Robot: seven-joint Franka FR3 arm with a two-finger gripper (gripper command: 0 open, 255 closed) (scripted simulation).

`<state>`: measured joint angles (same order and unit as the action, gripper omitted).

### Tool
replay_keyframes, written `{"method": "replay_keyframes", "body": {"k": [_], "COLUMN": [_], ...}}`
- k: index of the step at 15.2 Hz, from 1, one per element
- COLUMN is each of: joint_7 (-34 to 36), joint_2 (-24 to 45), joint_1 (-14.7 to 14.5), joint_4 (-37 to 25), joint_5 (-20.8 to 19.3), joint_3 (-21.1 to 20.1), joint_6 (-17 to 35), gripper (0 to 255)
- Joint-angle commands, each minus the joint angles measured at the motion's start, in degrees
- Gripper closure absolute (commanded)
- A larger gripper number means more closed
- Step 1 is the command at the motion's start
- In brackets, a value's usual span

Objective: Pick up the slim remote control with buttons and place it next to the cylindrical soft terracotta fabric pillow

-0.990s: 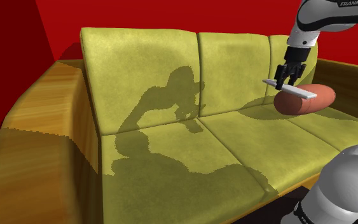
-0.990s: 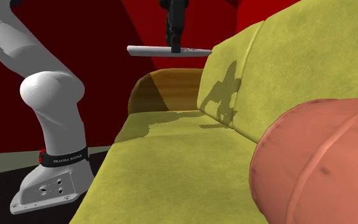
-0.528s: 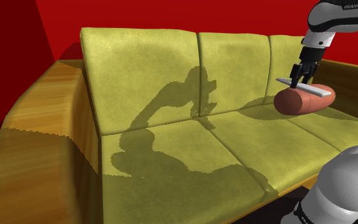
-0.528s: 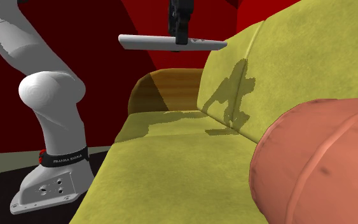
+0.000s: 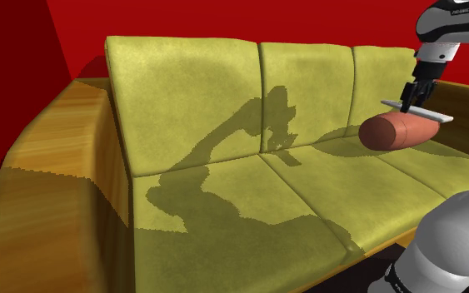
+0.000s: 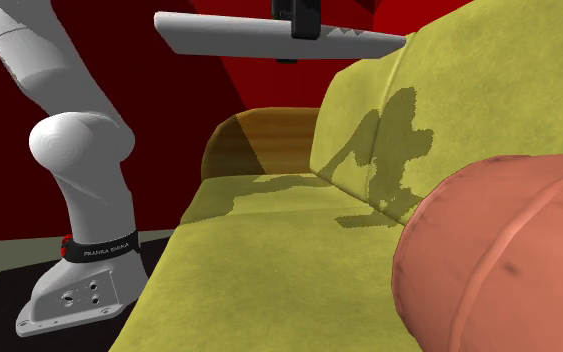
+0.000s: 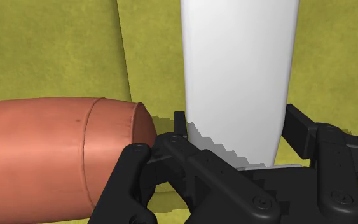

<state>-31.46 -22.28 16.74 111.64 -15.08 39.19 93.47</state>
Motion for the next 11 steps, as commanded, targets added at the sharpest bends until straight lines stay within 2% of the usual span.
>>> {"method": "replay_keyframes", "body": {"k": [1, 3, 11], "joint_7": [-3.94, -7.74, -7.08], "joint_2": [3.22, 6.80, 6.10], "joint_1": [-0.17, -0.39, 0.07], "joint_4": [-3.17, -6.31, 0.33], "joint_5": [0.96, 2.65, 1.88], "joint_3": [3.42, 6.83, 7.27], "joint_6": [0.36, 0.71, 6.78], "gripper": [255, 255, 255]}}
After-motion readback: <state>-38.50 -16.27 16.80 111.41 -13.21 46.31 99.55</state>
